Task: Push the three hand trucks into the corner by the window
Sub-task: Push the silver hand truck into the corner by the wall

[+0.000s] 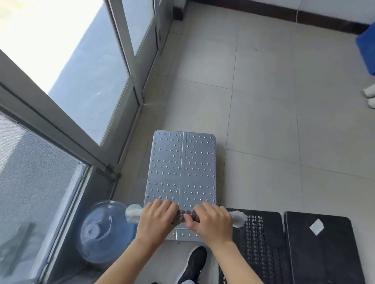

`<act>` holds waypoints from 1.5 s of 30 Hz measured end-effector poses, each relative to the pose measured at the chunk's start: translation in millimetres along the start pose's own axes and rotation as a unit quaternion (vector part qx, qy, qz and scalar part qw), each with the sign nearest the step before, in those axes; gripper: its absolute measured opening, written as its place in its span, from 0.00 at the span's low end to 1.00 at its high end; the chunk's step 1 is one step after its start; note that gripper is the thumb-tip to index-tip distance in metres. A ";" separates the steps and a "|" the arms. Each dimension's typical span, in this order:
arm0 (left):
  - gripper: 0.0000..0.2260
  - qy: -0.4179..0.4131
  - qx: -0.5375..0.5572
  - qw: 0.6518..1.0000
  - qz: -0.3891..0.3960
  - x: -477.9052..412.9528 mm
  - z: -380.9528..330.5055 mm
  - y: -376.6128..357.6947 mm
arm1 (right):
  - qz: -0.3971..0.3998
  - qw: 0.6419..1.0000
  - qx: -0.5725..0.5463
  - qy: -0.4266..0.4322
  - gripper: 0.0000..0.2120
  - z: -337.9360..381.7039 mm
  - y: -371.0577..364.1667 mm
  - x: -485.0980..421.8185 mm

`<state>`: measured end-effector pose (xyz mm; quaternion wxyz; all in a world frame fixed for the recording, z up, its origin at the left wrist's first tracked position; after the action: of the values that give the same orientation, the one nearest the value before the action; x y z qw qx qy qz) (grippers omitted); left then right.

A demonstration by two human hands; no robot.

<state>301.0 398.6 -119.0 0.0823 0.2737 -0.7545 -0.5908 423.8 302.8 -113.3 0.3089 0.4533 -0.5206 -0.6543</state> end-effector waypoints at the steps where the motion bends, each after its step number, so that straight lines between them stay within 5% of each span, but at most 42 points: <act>1: 0.16 0.002 0.000 1.000 -0.001 -7.9 3.4 -0.7 | 0.002 1.000 0.000 0.002 0.21 -2.0 -1.8 -8.5; 13: 0.09 0.036 0.016 0.999 0.022 -112.6 52.0 -6.7 | 0.021 0.999 -0.030 -0.006 0.19 -25.5 -34.5 -115.2; 29: 0.15 0.026 0.022 0.998 0.044 -267.6 123.4 -19.0 | 0.019 1.000 -0.021 -0.015 0.18 -62.7 -78.8 -272.6; 45: 0.13 0.007 0.003 1.000 -0.005 -443.6 207.0 -28.8 | -0.007 0.999 -0.031 -0.044 0.19 -100.4 -131.4 -450.4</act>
<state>588.6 795.8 -117.3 0.0837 0.2819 -0.7541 -0.5873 704.0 692.2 -122.1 0.2950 0.4177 -0.5097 -0.6918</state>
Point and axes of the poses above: each hand's wrist, its own x-axis away from the middle knuckle, its own y-axis out of the back of the hand, z = x × y, the point moved 6 cm from there along -x, towards the middle knuckle, and after that the axes turned 8 degrees about x, right-handed, at the moved point
